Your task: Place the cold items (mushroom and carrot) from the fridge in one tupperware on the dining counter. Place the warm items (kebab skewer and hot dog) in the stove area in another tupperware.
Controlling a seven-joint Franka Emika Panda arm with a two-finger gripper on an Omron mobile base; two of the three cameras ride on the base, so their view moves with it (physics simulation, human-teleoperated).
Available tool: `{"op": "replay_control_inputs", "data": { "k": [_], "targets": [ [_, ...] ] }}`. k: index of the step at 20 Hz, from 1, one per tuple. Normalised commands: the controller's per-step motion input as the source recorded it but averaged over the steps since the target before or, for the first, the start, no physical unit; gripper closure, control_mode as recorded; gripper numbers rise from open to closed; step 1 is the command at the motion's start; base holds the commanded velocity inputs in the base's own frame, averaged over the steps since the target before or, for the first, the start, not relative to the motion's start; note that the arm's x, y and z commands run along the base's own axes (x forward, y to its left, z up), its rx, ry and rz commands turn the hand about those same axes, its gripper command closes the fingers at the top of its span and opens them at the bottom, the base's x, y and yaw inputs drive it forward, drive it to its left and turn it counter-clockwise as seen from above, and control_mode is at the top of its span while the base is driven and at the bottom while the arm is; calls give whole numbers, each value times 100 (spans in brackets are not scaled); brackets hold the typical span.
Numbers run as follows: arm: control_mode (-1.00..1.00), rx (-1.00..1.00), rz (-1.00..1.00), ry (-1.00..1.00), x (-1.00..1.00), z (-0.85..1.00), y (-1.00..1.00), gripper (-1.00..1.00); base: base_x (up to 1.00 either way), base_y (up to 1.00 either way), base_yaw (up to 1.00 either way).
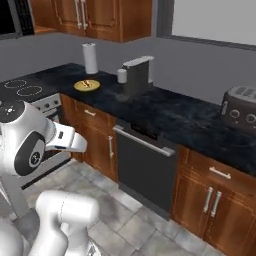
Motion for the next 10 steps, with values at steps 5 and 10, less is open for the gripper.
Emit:
{"op": "replay_control_inputs", "data": {
  "k": [5, 10],
  "targets": [
    [100, 0, 0, 0, 0, 0, 0, -100, 99, -30, 61],
    [100, 0, 0, 0, 0, 0, 0, -100, 94, -27, 59]
  ]
}}
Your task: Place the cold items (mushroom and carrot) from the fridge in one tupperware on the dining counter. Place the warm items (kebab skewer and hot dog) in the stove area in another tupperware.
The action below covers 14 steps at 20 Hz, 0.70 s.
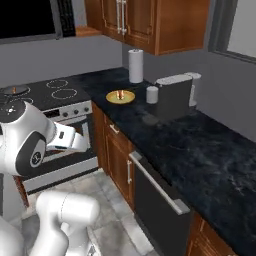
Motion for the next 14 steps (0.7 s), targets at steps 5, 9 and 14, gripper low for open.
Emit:
{"op": "replay_control_inputs", "data": {
  "k": [5, 9, 14],
  "targets": [
    [100, 0, 0, 0, 0, 0, 0, -100, 89, -4, 59],
    [100, 0, 0, 0, 0, 0, 0, -100, 83, 0, 47],
    [100, 0, 0, 0, 0, 0, 0, -100, 70, 0, 13]
  ]
}}
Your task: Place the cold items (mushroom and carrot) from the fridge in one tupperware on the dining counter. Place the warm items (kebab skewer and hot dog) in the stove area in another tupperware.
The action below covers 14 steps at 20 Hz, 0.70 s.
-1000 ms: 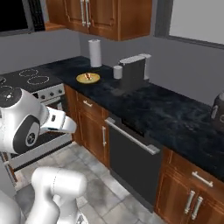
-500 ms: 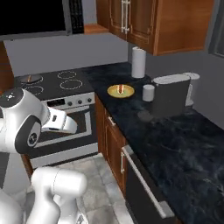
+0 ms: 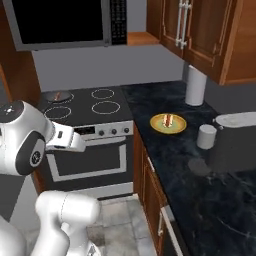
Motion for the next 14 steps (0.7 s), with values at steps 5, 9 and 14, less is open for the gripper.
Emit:
{"op": "replay_control_inputs", "data": {
  "k": [5, 9, 14],
  "targets": [
    [100, 0, 0, 0, 0, 0, 0, -100, 86, -22, 27],
    [100, 0, 0, 0, 0, 0, 0, -100, 77, -37, 37],
    [100, 0, 0, 0, 0, 0, 0, -100, 67, -30, 27]
  ]
}}
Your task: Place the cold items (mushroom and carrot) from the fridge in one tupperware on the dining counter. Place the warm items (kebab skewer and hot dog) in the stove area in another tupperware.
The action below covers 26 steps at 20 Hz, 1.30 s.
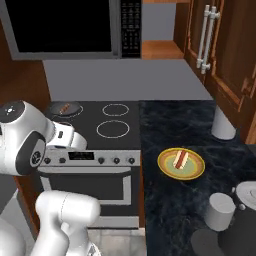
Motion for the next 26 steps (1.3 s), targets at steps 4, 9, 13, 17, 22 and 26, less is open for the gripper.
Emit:
{"op": "replay_control_inputs", "data": {
  "k": [4, 9, 13, 17, 22, 26],
  "targets": [
    [100, 0, 0, 0, 0, 0, 0, -100, 55, -28, -1],
    [100, 0, 0, 0, 0, 0, 0, -100, 53, -14, -30],
    [100, 0, 0, 0, 0, 0, 0, -100, 64, -13, -48],
    [100, 0, 0, 0, 0, 0, 0, -100, 69, -34, -33],
    [-100, 7, 0, 2, 50, 0, -56, -100, 13, -11, -2],
    [-100, 1, 0, 3, 57, -6, -72, -100, 0, 0, 0]
  ]
}}
